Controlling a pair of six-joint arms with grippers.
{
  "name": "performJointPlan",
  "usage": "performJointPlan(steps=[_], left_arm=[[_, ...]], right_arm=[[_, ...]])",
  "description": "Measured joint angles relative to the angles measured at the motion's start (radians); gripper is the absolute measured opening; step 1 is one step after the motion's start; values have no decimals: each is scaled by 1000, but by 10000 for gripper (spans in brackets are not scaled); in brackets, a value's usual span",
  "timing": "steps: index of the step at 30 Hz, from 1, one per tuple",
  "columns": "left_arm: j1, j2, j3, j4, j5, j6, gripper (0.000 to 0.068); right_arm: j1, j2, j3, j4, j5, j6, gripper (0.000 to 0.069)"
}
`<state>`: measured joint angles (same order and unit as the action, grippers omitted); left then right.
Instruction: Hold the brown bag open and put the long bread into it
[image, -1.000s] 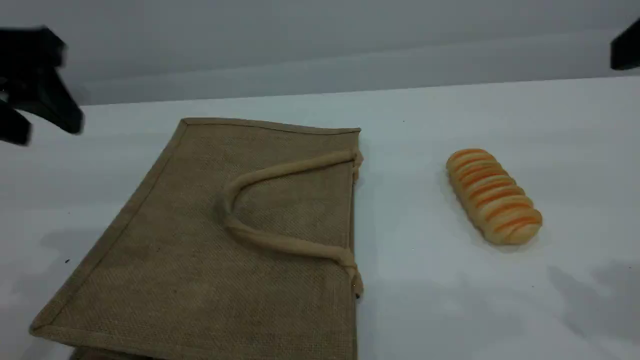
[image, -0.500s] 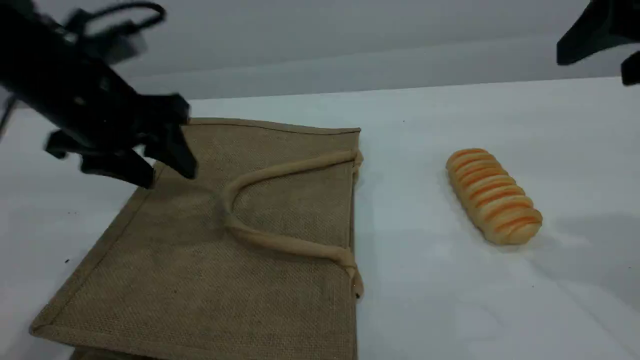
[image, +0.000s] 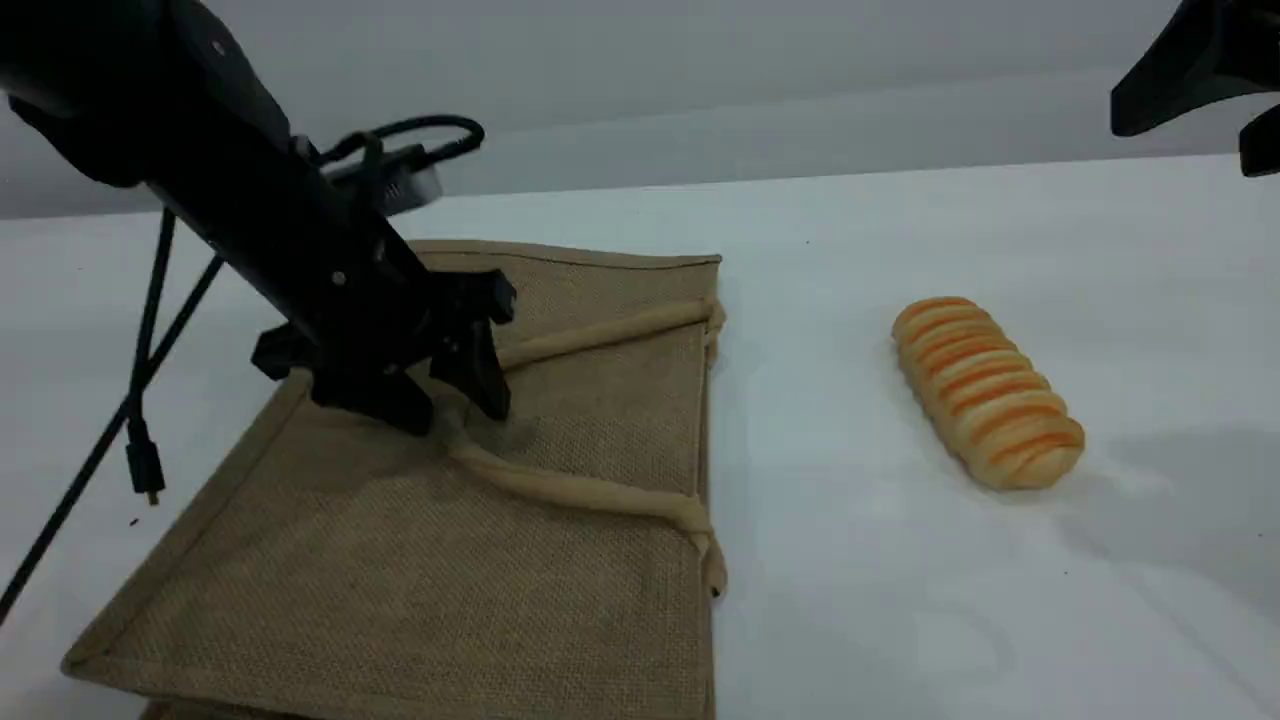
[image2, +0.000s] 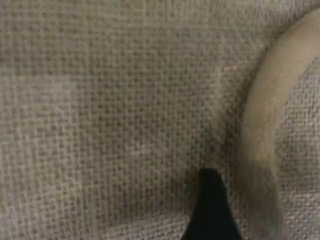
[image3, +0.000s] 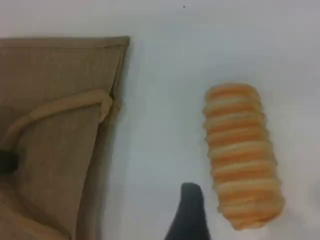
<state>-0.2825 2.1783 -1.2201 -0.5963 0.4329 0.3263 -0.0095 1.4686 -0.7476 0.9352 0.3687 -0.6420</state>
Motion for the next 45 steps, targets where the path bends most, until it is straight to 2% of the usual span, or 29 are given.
performJointPlan(steps=[7,10,13,18,21,31,39,45], left_arm=[[0,42,-2,-17,-43,-12,454],[0,51,-3,-17,-44,-21,426],[1,52,-3,-25,-43,-21,339],[1,53,-2,-104,-34,-20,98],[1,53,-11,-121,-14,-14,90],[0,-69,-224,-100,323,57,89],[0,-258,-470,-99,616,87,89],[1,-313,-569,-73,791,141,89]], right_arm=[[0,-1,0,4,0,-21,531],[0,-1,0,4,0,-21,531],[0,-1,0,4,0,-20,531],[0,-1,0,4,0,-19,531],[0,-1,0,4,0,-18,531],[0,-1,0,12,-6,-25,531],[0,0,1,19,-105,-41,531],[1,72,1,19,-161,-114,531]])
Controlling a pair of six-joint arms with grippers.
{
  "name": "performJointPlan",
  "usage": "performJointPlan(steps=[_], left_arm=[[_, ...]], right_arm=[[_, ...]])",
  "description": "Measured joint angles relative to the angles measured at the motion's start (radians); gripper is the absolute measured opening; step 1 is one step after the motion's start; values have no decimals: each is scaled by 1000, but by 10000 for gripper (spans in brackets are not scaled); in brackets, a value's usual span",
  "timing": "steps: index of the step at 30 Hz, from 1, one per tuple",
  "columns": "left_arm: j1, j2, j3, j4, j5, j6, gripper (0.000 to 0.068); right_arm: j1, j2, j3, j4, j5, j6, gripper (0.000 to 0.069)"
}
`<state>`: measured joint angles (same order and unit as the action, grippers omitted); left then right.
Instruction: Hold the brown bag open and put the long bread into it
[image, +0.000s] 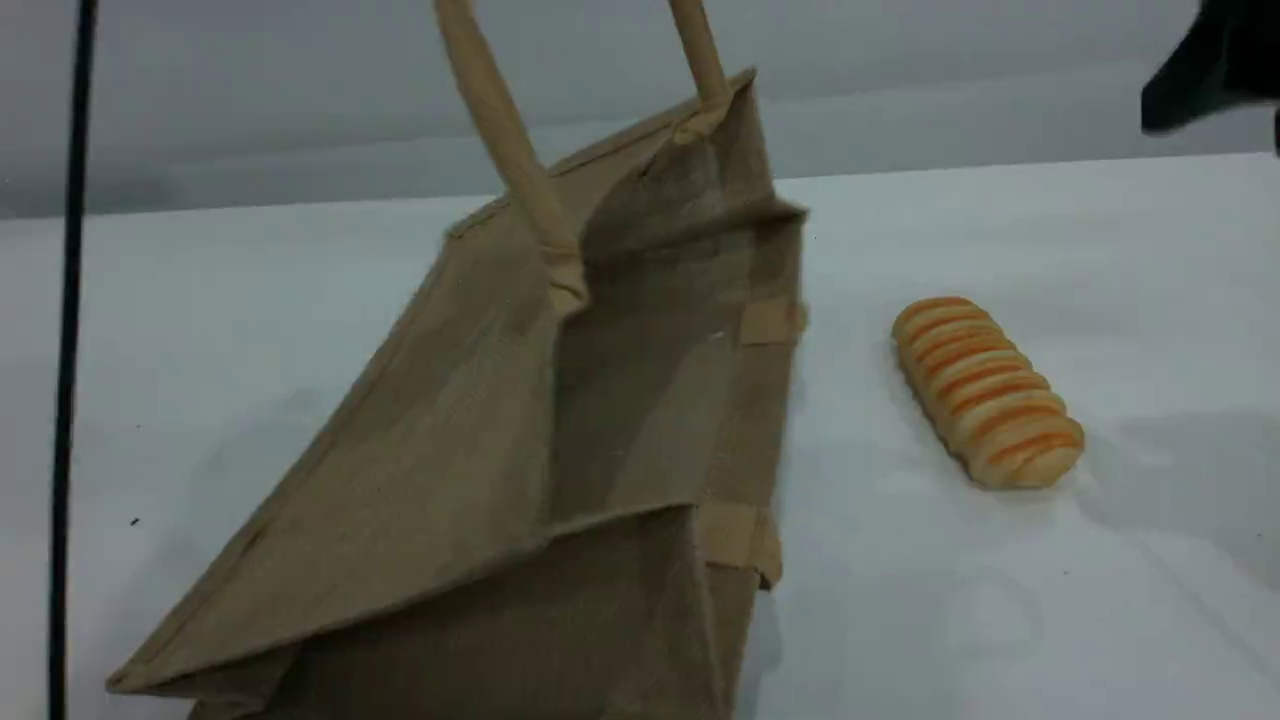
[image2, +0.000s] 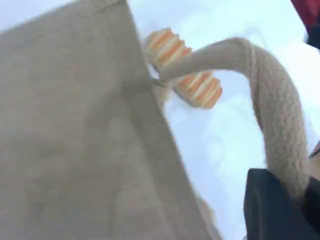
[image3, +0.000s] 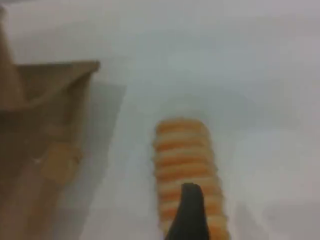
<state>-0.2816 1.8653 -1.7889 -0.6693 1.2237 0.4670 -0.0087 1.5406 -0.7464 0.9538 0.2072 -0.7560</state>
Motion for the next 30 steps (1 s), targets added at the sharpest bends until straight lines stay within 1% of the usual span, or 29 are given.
performJointPlan(steps=[3,5,9,12,17,21,26,30], left_arm=[[0,-6,-34,47,5,2,89],[0,-15,-39,82,4,2,89],[0,-17,-39,140,3,-4,89],[0,-17,-39,137,-1,-4,89],[0,-17,-39,137,-1,-4,89],[0,-17,-39,137,-1,-6,89],[0,-17,-39,136,-2,-11,89],[0,-15,-39,136,-2,-12,89]], right_arm=[[0,68,0,36,-16,-41,531],[6,115,-4,72,-50,-74,531],[38,202,-42,134,-63,-157,531],[73,276,-84,159,-87,-210,531],[125,403,-171,162,-89,-225,531],[134,466,-223,162,-90,-235,531],[135,499,-230,162,-171,-276,531],[138,533,-230,162,-154,-277,531]])
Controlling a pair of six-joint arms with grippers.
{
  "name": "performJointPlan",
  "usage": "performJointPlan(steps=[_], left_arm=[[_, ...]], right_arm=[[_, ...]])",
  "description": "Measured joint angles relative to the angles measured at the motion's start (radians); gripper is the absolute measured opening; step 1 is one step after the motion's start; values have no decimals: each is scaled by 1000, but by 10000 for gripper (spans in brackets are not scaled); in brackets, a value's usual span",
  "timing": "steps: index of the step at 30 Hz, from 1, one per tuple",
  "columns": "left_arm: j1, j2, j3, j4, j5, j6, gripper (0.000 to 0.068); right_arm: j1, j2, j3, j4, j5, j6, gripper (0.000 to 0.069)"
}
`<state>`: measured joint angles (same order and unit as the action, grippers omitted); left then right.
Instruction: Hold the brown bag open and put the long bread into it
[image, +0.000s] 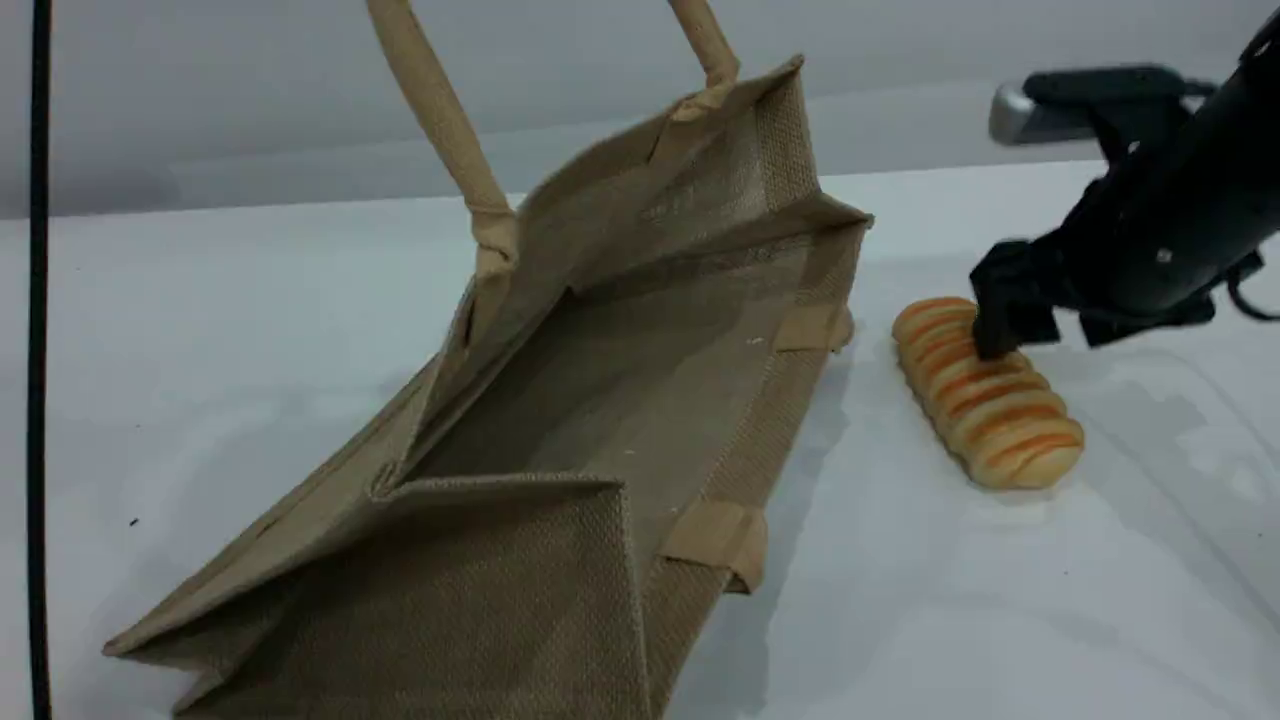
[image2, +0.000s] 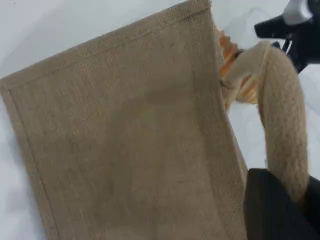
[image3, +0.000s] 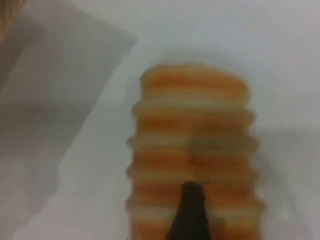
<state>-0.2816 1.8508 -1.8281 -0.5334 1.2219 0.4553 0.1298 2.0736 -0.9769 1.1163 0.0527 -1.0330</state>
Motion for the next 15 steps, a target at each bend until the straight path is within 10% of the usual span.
performJointPlan(steps=[15], left_arm=[[0,0,0,0,0,-17,89]], right_arm=[[0,73,-59,8,133,-53,419]])
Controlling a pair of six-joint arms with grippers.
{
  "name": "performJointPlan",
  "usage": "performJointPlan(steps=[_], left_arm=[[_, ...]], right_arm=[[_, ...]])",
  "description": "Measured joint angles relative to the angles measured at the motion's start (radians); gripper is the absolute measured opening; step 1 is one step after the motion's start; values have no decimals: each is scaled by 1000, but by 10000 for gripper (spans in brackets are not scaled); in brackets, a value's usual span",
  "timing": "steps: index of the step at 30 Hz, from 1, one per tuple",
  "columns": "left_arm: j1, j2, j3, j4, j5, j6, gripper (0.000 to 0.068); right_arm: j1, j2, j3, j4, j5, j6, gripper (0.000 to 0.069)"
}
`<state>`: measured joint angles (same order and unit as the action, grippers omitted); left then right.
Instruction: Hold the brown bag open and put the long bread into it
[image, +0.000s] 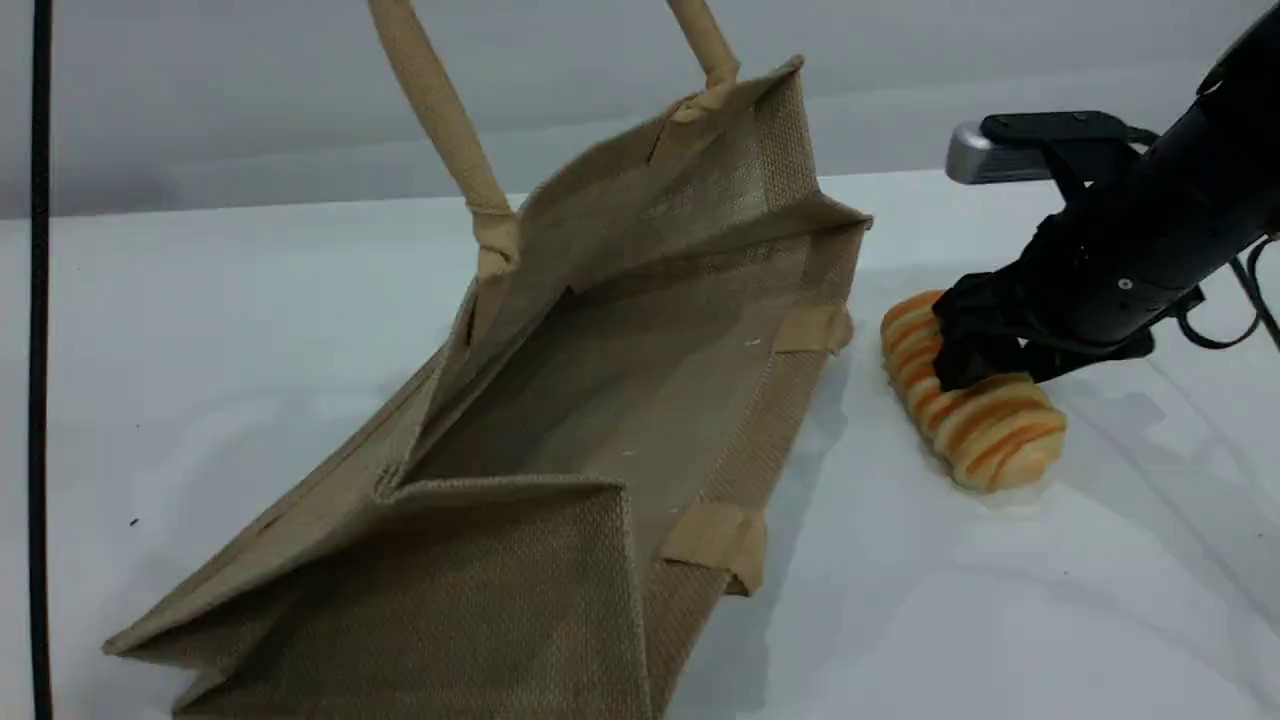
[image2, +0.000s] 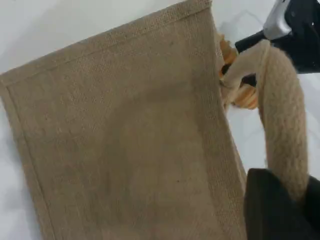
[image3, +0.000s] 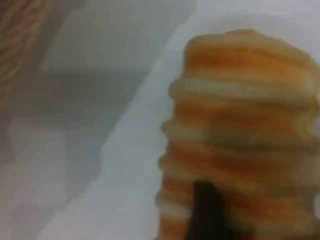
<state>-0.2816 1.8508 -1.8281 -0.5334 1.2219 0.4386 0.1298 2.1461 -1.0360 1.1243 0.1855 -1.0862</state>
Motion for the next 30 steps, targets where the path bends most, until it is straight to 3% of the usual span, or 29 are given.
performJointPlan(steps=[8,14,21,30], left_arm=[[0,0,0,-1,0,1,89],[0,0,0,-2,-1,35,89],[0,0,-24,-50,0,118,89],[0,0,-30,-150,-1,185,89]], right_arm=[[1,0,0,4,42,-25,84],[-7,-35,4,3,58,-6,75],[-86,-185,4,-32,128,99,63],[-164,-430,12,-178,344,221,60]])
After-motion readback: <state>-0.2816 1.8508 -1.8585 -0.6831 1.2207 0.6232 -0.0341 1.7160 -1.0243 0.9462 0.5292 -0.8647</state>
